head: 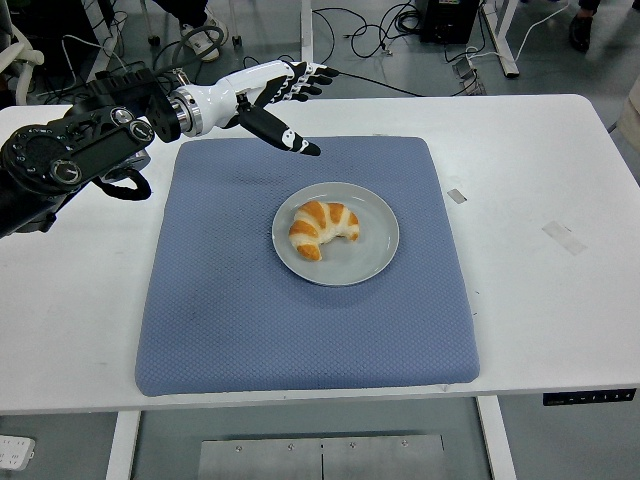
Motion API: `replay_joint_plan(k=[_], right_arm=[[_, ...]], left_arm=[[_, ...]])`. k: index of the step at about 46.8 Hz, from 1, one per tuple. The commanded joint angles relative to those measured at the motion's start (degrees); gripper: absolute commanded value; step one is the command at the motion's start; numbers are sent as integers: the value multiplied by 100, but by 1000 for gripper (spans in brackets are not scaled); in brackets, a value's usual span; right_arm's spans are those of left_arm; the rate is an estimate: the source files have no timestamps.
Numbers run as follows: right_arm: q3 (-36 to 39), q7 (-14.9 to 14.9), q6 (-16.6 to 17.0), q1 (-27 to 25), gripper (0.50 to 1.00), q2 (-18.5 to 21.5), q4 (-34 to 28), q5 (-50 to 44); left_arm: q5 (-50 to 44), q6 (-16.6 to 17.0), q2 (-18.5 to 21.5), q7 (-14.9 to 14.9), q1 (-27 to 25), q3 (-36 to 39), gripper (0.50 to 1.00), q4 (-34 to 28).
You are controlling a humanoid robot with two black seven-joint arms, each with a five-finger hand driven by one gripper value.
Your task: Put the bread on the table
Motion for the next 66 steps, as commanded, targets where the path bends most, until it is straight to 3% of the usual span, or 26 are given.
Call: replay_joint_plan(k=[1, 34, 66], right_arm=[[-4, 2, 0, 0, 1000, 0, -7, 0], [-4, -6, 0, 0, 1000, 0, 2, 0], [4, 2, 0, 0, 1000, 0, -7, 0]], left_arm=[[231, 0, -14, 0, -23, 65, 958, -93], [644, 0, -154, 0, -392, 1269, 946, -321], [742, 185, -348, 0, -111, 1331, 904, -304]])
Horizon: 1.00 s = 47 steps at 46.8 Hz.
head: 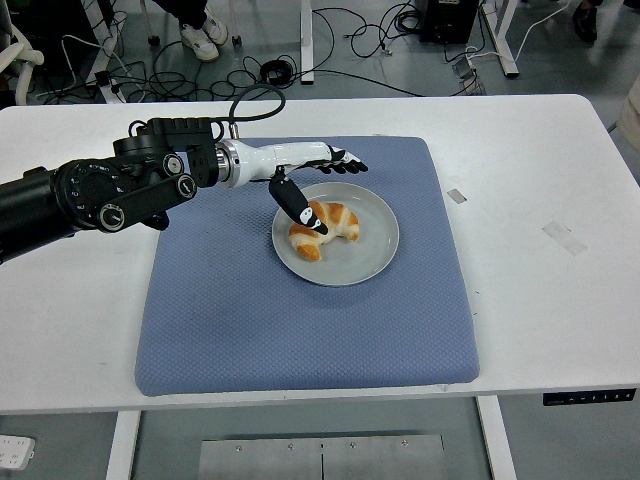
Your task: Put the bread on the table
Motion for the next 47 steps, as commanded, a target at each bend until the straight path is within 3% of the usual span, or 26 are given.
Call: replay_joint_plan(k=[1, 47], right_arm=[[-3, 5, 0, 0, 1000, 0, 4, 0], [-3, -4, 0, 0, 1000, 0, 4, 0]], left_arm=[[-10, 10, 0, 0, 48, -17, 904, 1], [-54, 283, -62, -9, 532, -43, 883, 27]])
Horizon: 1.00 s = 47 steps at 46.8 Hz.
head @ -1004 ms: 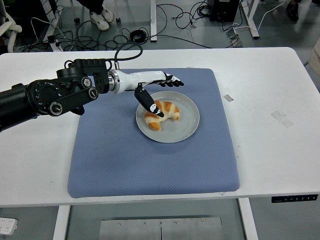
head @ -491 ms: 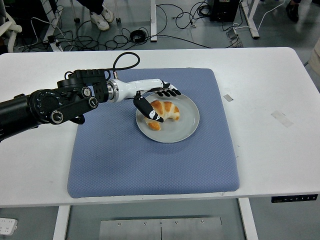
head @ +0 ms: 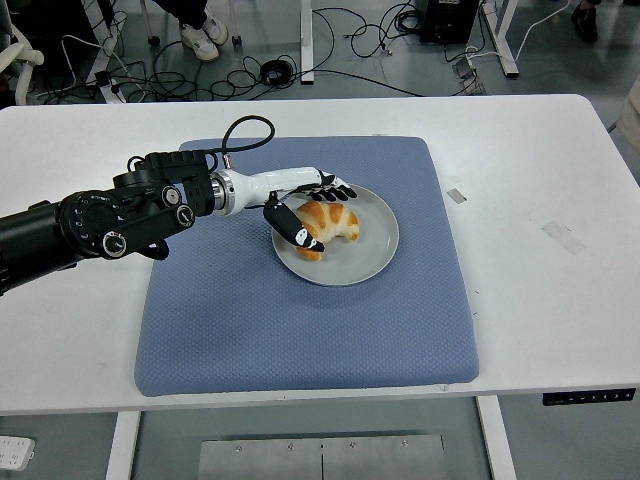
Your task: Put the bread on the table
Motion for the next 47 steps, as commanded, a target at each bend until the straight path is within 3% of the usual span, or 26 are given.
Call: replay_joint_plan(k=[1, 11, 26, 37, 47], right_arm=[[-4, -5, 0, 0, 1000, 0, -5, 0], [5, 4, 0, 0, 1000, 0, 3, 0], [5, -5, 0, 0, 1000, 0, -5, 0], [-4, 4, 0, 0, 1000, 0, 3, 0], [-4, -5, 0, 0, 1000, 0, 3, 0]], left_arm=[[0, 17, -45, -1, 31, 1, 878, -1], [0, 17, -45, -1, 66, 1, 766, -1], [-9, 17, -1, -1, 75, 1, 701, -1], [-18, 8, 34, -1, 40, -26, 602, -1], [-35, 8, 69, -1, 5, -219, 587, -1]])
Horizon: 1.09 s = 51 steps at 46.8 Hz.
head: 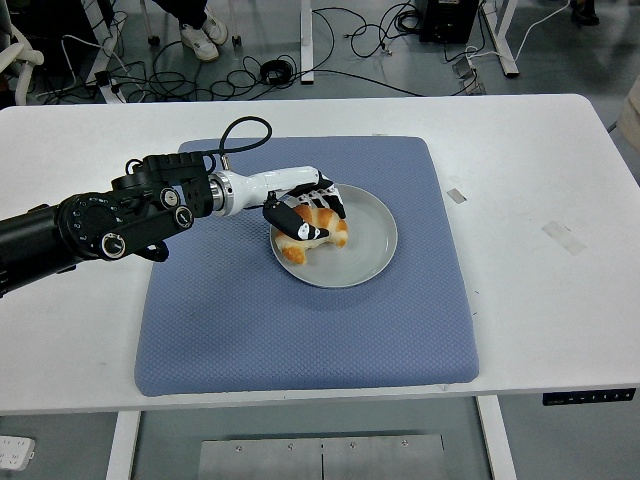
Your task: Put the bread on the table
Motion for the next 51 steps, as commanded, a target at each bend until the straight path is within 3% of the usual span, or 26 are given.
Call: replay_joint_plan(k=[1, 19, 31, 51], right_arm=[[-4, 0, 0, 0, 1000, 0, -6, 0], [-4, -8, 0, 0, 1000, 0, 2, 0], [-4, -8, 0, 0, 1000, 0, 2, 0], [5, 1, 0, 0, 1000, 0, 2, 0]], left_arm=[[-3, 0, 47, 0, -30, -113, 587, 0], [-82, 0, 715, 9, -197, -649, 589, 0], [-117, 18, 1111, 0, 40, -641, 593, 132], [-152, 299, 1138, 9, 356, -623, 617, 448]])
